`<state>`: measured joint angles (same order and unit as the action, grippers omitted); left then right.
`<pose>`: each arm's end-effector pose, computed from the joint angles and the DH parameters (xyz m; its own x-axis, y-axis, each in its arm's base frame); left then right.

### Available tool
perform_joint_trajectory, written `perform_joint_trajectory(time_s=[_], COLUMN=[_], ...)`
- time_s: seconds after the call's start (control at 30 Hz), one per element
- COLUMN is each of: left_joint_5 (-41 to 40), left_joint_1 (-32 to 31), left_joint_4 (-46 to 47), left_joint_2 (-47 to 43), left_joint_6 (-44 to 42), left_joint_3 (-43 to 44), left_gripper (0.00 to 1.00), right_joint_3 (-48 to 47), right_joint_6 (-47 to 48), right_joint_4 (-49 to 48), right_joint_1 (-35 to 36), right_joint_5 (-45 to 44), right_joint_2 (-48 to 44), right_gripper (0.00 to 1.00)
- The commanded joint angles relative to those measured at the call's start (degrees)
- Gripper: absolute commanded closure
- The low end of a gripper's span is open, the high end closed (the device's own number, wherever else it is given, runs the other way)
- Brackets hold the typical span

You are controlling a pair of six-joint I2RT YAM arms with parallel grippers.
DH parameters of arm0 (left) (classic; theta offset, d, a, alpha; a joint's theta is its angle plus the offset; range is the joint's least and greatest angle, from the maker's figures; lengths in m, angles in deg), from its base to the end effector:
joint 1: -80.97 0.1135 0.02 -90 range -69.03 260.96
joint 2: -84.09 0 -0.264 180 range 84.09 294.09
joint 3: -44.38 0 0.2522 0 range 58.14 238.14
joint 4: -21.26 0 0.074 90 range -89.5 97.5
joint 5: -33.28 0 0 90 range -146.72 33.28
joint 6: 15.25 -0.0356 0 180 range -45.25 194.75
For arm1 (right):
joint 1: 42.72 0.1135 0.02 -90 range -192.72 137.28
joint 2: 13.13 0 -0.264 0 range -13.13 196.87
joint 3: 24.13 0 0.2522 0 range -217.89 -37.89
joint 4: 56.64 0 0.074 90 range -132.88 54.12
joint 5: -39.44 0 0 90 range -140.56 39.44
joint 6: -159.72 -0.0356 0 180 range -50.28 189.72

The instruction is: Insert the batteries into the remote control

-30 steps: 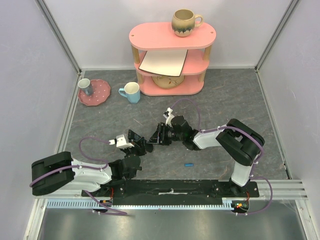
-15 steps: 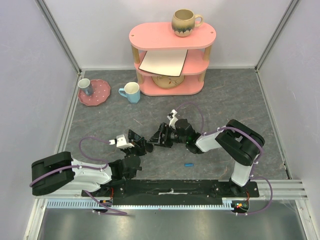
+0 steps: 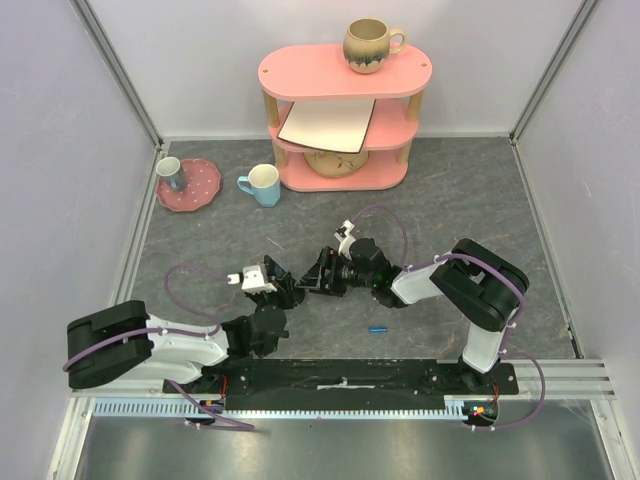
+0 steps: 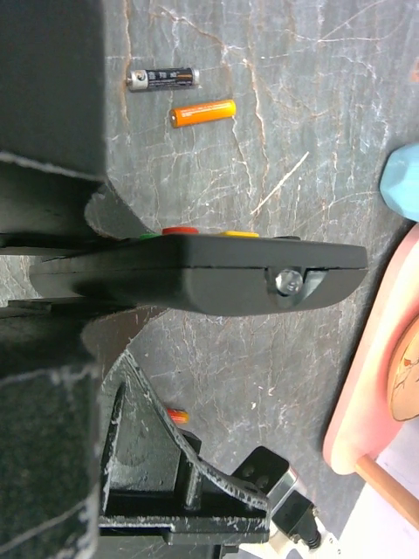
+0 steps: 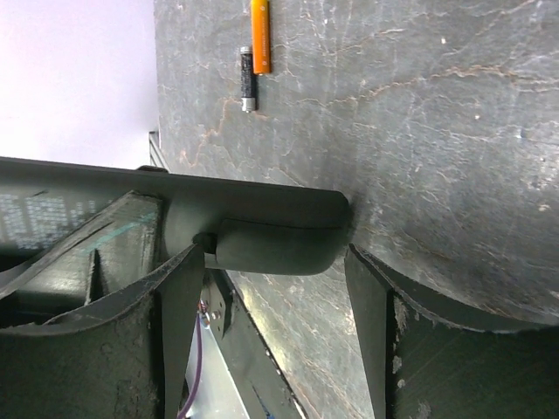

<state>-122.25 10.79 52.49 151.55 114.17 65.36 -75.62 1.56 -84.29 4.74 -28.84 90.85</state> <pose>0.0909 -0.1566 0.1511 -0.1273 -0.4226 -0.8973 0.0144 0.9038 -0.4277 0.2165 0.2554 0.1246 -0.9518 0.2382 -0.1933 -0.0755 0.4289 0.9002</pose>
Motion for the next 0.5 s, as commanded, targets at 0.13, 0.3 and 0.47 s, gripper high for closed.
perform_joint_trajectory(time_s=[0.13, 0.3, 0.47], left_joint_5=[-0.12, 0.5, 0.94], left_joint_1=[-0.58, -0.84, -1.11], left_joint_4=[-6.05, -11.23, -11.86], left_joint_2=[3.03, 4.43, 5.84], left_joint_6=[-10.07, -9.97, -10.68], left_joint_3=[7.45, 10.7, 11.93], left_gripper=[0.98, 0.98, 0.98], right_joint_3=[1.7, 2.32, 3.72], right_joint_6=[0.49, -1.36, -3.11], right_joint_4=[-1.82, -5.69, -9.12], right_joint_1=[0.0, 0.0, -0.44], right_joint_5=[-1.94, -1.59, -2.55], right_joint_2=[-0.45, -0.01, -0.54], right_gripper=[0.27, 0.27, 0.27])
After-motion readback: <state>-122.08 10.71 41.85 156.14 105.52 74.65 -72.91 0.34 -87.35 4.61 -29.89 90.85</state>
